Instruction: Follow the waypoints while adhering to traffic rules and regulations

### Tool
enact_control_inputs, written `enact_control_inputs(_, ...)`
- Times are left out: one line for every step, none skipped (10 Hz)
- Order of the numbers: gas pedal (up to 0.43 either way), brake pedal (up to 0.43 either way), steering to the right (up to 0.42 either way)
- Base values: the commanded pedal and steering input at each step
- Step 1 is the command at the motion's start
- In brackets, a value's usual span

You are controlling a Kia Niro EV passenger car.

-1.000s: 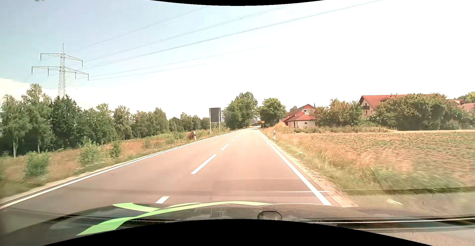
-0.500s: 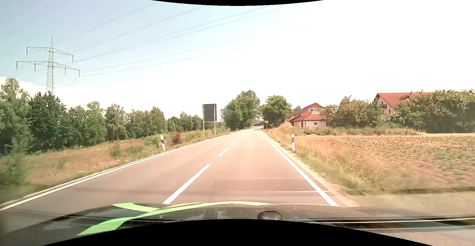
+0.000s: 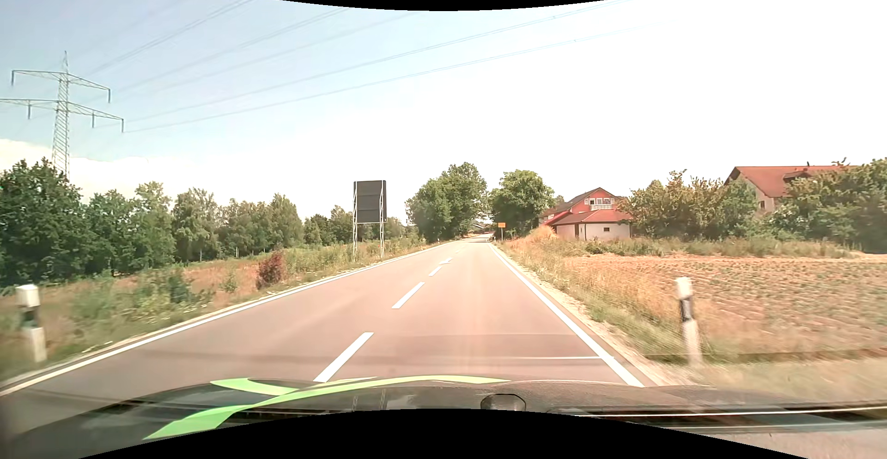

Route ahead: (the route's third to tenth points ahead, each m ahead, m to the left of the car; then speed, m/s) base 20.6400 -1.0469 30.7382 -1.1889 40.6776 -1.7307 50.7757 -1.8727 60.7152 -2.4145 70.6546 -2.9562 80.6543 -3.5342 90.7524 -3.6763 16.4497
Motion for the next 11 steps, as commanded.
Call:
enact_control_inputs(0.110,0.000,-0.001)
enact_control_inputs(0.110,0.000,0.000)
enact_control_inputs(0.110,0.000,0.002)
enact_control_inputs(0.110,0.000,0.003)
enact_control_inputs(0.118,0.000,0.004)
enact_control_inputs(0.118,0.000,0.005)
enact_control_inputs(0.150,0.000,0.007)
enact_control_inputs(0.157,0.000,0.007)
enact_control_inputs(0.157,0.000,0.007)
enact_control_inputs(0.157,0.000,0.007)
enact_control_inputs(0.157,0.000,0.006)
